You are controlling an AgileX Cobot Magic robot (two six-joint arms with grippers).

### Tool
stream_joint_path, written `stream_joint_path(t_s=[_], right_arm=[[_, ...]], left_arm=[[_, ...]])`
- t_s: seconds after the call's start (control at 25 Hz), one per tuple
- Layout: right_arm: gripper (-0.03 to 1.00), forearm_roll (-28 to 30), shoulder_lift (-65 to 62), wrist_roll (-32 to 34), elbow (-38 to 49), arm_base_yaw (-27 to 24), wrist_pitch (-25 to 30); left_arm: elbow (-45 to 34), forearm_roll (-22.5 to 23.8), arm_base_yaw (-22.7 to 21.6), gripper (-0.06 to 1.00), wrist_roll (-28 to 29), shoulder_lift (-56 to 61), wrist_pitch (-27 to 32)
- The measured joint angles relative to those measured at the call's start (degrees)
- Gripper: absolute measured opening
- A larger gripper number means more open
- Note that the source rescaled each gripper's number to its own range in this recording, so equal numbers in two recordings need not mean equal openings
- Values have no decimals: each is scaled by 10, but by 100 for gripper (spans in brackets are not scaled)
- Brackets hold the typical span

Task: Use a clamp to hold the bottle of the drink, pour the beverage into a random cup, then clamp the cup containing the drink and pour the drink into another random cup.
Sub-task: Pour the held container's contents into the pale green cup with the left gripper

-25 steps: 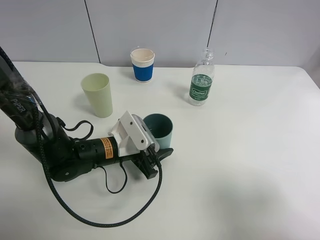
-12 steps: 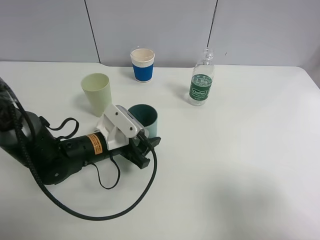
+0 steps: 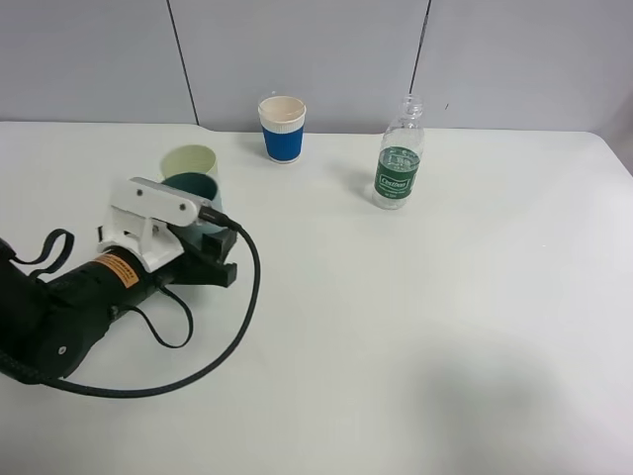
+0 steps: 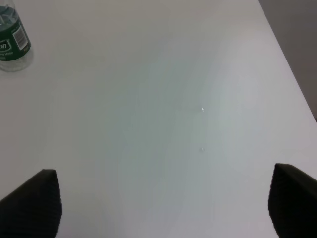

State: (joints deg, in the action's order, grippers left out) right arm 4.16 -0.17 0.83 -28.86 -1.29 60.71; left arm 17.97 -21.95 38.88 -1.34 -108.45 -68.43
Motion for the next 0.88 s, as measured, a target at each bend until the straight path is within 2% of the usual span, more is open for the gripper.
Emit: stream_joint_path(t_s=[0.16, 0.28, 0.4, 0.52, 0.68, 0.88], right_arm=[[66, 0, 0, 0, 0, 0, 0], [66, 0, 0, 0, 0, 0, 0], [66, 0, 0, 0, 0, 0, 0], [66, 0, 0, 0, 0, 0, 0], [66, 0, 0, 0, 0, 0, 0], [66, 0, 0, 0, 0, 0, 0]], left_arm=[[-15, -111, 0, 0, -3, 29, 0], [-19, -180, 0, 0, -29, 43, 0], [-19, -241, 0, 0, -91, 54, 0], [-9, -295, 0, 0, -180, 68, 13], [-3, -308, 0, 0, -268, 83, 20], [-3, -309, 0, 1, -285, 84, 19]])
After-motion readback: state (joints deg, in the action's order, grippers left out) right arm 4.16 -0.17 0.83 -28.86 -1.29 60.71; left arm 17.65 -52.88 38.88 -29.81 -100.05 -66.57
